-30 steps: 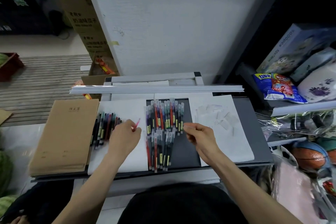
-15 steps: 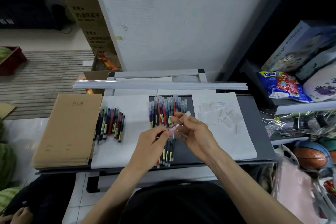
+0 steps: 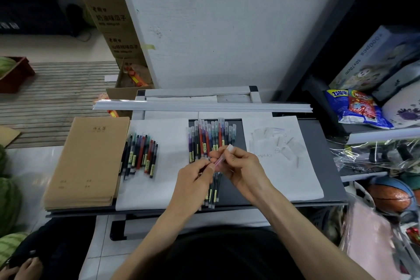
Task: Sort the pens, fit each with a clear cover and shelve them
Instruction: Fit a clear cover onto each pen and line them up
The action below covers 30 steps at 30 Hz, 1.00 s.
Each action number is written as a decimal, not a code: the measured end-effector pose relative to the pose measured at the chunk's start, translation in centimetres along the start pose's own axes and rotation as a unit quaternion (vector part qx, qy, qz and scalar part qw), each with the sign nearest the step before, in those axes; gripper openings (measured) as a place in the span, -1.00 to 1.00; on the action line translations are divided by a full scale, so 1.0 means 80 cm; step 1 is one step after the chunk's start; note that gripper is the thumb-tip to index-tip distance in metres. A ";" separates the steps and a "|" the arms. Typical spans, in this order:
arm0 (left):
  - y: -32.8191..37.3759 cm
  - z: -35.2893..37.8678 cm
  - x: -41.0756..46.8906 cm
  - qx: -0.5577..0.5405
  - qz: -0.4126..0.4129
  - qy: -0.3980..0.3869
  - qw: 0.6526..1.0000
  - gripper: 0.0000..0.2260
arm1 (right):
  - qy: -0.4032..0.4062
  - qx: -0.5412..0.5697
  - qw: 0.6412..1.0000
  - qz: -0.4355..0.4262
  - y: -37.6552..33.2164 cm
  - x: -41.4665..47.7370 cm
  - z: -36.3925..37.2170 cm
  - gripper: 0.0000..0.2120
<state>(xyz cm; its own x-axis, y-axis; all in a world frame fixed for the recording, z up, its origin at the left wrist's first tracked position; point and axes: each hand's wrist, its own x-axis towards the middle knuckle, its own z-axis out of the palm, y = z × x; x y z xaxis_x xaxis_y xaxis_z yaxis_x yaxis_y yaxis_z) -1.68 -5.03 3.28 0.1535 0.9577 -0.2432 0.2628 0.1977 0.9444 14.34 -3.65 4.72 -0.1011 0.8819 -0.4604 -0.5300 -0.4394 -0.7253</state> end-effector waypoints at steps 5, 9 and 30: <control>0.003 0.008 0.005 -0.127 -0.079 -0.010 0.989 -0.74 | 0.015 -0.063 0.998 -0.022 0.013 0.001 0.000 -0.84; 0.006 0.015 0.001 -0.221 -0.160 -0.030 0.962 -0.74 | 0.034 -0.050 0.998 0.032 0.021 0.005 -0.006 -0.85; -0.078 -0.046 0.034 0.196 -0.126 0.011 0.972 -0.87 | 0.118 -0.632 0.765 0.049 0.046 0.073 -0.062 -0.62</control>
<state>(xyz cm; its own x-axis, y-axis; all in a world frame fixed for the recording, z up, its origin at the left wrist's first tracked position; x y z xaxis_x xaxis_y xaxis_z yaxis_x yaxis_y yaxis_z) -6.44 -2.89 -2.46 0.0183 0.8940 -0.4477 0.6326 0.3365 0.6976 15.99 -0.92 -3.18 0.1448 0.8447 -0.5153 0.7216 -0.4465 -0.5291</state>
